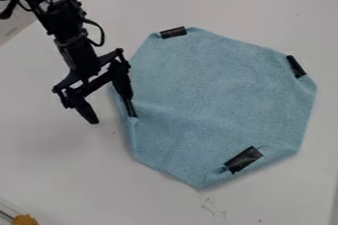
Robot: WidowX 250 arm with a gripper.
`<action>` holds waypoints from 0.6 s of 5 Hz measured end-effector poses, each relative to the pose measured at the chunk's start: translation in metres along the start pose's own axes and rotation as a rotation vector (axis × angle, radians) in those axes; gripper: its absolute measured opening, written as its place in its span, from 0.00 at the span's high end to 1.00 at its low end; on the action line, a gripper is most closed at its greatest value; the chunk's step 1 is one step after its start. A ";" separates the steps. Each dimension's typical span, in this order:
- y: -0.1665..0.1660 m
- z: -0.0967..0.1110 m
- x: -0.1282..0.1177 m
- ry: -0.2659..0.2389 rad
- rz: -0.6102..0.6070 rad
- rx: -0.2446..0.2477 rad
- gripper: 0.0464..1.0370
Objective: Unfold the fabric from the center to the bottom left
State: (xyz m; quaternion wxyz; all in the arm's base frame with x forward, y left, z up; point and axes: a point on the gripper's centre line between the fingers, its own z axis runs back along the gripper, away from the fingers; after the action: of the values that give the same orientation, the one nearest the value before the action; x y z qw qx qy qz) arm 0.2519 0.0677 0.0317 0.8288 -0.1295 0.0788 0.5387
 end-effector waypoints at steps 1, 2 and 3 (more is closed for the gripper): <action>-0.006 0.009 -0.005 -0.014 -0.019 0.100 0.03; -0.018 0.025 -0.017 -0.018 -0.094 0.215 0.03; -0.025 0.036 -0.039 -0.078 -0.132 0.313 0.03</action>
State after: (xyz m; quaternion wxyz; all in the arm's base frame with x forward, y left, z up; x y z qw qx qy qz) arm 0.2585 0.0342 0.0797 0.8748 0.0172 0.1209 0.4689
